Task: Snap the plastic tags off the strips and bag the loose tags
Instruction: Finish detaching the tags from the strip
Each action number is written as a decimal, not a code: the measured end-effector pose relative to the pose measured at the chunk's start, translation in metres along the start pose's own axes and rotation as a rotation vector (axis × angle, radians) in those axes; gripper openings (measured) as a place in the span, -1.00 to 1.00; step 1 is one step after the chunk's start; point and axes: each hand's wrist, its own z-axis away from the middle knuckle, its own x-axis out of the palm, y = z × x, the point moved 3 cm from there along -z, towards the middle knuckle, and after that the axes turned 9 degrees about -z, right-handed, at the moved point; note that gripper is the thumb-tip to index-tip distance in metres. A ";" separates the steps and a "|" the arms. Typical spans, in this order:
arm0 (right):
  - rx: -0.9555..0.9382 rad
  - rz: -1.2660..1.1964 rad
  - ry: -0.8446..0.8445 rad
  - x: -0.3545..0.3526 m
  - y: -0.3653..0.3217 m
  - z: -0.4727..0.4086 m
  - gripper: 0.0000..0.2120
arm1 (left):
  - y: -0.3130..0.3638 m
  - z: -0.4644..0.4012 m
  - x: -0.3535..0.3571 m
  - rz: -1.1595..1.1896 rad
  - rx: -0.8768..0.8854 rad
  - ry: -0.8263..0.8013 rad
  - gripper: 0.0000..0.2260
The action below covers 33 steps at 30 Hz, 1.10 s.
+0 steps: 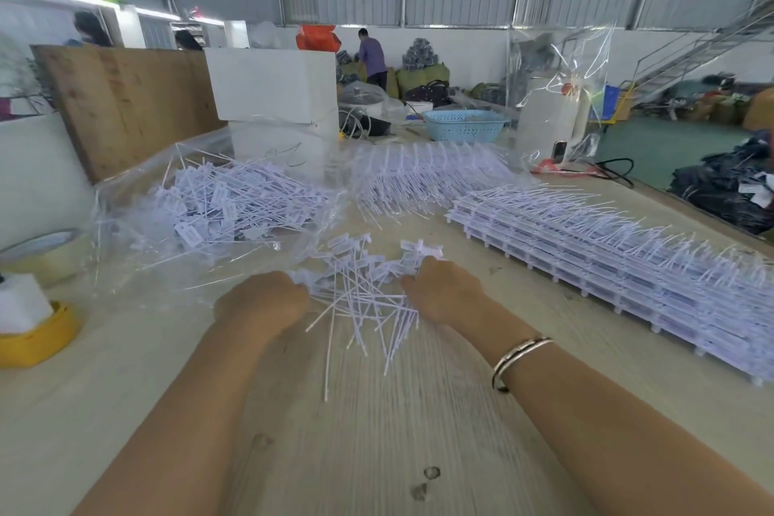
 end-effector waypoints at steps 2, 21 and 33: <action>-0.055 -0.027 -0.070 0.007 -0.007 0.000 -0.73 | 0.012 0.001 0.005 0.053 0.066 0.013 -0.60; -0.145 -0.359 -0.259 0.014 -0.020 0.019 -0.88 | 0.047 0.004 0.023 0.208 0.103 0.080 -0.20; -0.047 -0.490 0.198 -0.035 0.037 -0.006 -0.67 | 0.042 0.003 0.027 -0.005 0.130 0.064 -0.39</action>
